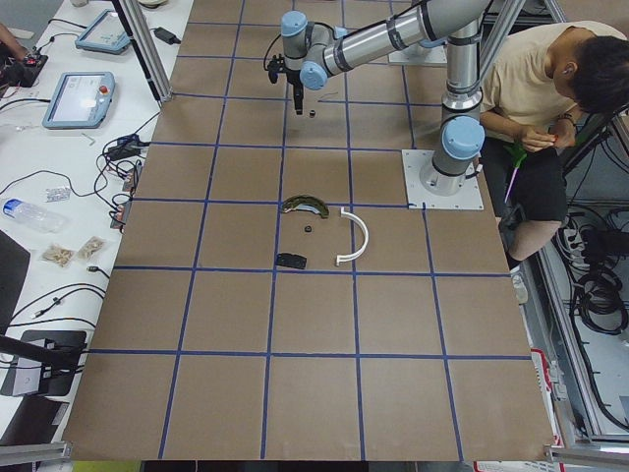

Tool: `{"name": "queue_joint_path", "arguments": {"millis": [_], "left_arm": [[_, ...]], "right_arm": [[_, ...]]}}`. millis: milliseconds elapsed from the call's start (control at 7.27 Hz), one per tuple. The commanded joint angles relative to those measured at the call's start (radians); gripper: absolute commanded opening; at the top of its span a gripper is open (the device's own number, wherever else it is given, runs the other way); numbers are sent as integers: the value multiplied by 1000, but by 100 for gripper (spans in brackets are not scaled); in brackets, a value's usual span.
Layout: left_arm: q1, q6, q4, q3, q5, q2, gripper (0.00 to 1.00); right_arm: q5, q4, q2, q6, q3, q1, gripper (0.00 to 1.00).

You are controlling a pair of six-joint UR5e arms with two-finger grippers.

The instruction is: Place bearing gear from tray to pile

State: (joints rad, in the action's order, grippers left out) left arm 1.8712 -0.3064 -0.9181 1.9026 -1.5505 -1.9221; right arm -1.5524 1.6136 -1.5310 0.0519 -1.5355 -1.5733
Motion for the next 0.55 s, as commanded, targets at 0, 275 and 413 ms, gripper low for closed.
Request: {"name": "queue_joint_path", "arguments": {"millis": [0,275,413], "left_arm": [[12,-5,7,13,0,-14,95],[12,-2,33,22,0,-47,80],[12,-2,45,23,1,-57,80]], "right_arm": [[6,2,2,2,-8,4,100],[12,0,3,2,-9,7,100],[15,0,3,2,-9,7,100]]}}
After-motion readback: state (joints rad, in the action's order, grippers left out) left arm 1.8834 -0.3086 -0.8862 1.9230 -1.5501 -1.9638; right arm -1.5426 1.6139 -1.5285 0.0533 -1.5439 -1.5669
